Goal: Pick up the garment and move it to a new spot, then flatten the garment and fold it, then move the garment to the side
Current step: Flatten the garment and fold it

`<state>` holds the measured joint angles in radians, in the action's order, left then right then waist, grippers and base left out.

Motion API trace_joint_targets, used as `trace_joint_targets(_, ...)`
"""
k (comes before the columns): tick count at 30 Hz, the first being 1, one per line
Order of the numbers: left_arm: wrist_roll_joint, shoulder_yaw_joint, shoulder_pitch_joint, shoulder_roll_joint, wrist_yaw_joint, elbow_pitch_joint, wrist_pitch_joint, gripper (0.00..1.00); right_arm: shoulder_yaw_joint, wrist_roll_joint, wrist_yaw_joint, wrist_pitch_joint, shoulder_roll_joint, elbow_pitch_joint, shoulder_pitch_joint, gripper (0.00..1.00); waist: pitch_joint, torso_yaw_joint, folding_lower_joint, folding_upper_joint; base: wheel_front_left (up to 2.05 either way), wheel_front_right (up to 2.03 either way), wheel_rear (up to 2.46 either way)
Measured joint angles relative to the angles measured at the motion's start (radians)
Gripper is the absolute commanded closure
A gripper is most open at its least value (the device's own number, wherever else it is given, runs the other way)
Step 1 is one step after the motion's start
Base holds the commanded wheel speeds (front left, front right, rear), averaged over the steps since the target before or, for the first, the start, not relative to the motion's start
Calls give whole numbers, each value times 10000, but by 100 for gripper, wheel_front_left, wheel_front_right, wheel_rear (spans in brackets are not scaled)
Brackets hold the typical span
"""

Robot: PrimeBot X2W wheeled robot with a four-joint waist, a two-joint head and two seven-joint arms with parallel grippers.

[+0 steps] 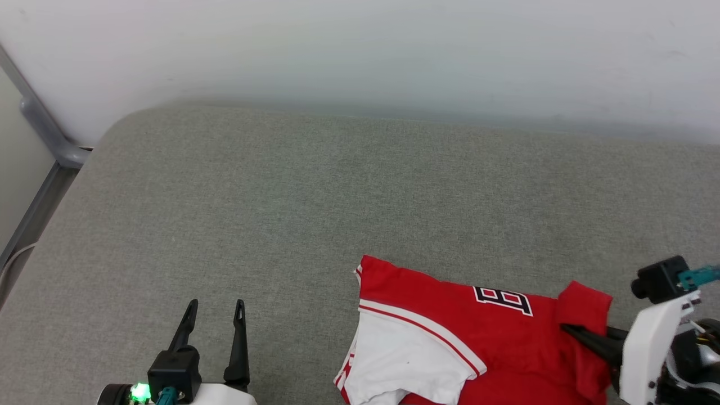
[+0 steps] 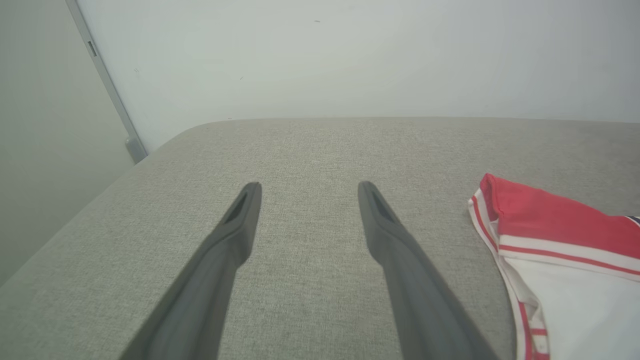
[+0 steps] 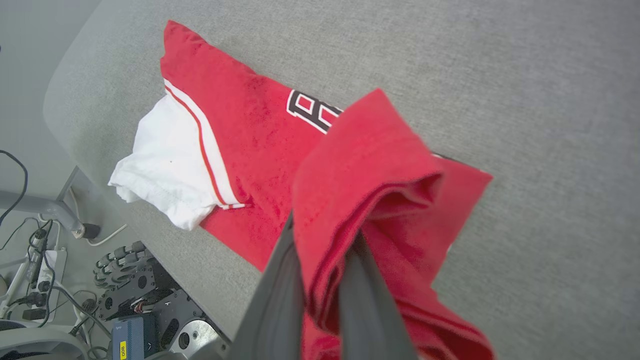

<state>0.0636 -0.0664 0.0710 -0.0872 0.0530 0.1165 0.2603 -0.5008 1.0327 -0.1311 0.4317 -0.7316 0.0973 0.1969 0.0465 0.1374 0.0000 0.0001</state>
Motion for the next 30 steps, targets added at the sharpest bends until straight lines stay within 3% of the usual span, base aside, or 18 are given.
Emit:
trace_joint_targets(14, -82, -25, -398, 142, -198, 201, 0, 0, -2132, -1948, 0, 890, 2433, 752, 2379, 100, 406, 425, 1, 0, 0, 0, 0)
trace_joint_targets(23, -92, -155, -697, 265, -270, 313, -2, 0, -3473, -2424, 0, 688, 3760, 2792, 3680, 100, 735, 632, 1, -1, 0, 0, 0)
trace_joint_targets(30, -81, -184, -802, 307, -276, 385, 0, 0, -4172, -2568, -6, 230, 4132, 4451, 3905, 100, 908, 809, 1, 0, 0, 0, 0)
